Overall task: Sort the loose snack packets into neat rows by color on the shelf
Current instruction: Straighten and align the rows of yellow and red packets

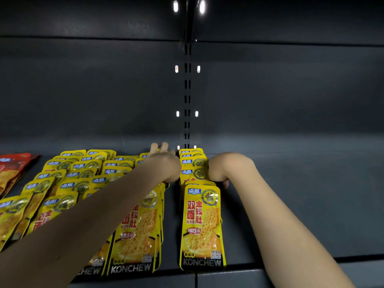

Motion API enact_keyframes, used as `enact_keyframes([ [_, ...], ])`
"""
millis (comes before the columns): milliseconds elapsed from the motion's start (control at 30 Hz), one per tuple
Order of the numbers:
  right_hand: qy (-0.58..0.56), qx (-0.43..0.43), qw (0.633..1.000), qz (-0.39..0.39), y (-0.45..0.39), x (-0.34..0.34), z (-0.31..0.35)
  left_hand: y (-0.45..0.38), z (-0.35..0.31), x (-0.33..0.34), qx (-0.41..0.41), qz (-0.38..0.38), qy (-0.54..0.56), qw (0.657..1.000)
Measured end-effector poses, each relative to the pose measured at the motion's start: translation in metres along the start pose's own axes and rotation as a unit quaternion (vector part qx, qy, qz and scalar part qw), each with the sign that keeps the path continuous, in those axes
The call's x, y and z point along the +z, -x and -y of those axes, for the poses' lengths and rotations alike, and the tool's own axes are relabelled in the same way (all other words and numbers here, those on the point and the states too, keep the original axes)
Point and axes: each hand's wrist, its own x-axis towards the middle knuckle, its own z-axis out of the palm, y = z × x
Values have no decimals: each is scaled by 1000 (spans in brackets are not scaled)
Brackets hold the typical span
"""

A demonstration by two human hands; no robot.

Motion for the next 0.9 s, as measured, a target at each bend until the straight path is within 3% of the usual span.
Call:
enact_keyframes([
  [233, -56, 21, 998, -3, 15, -10, -13, 29, 18, -12, 12, -97, 44, 994],
  [400, -60, 7, 997, -56, 25, -18, -20, 55, 27, -19, 23, -155, 184, 970],
  [500, -107, -17, 994, -21, 30, -10, -18, 58, 21, -20, 2, -145, 287, 947],
  [633, -150, -57, 986, 43, 34, 3, -12, 48, 21, -17, -19, -103, 339, 935],
  [900, -190, -86, 977, 38, 37, 4, -18, 38, 29, -16, 20, -19, 448, 894],
])
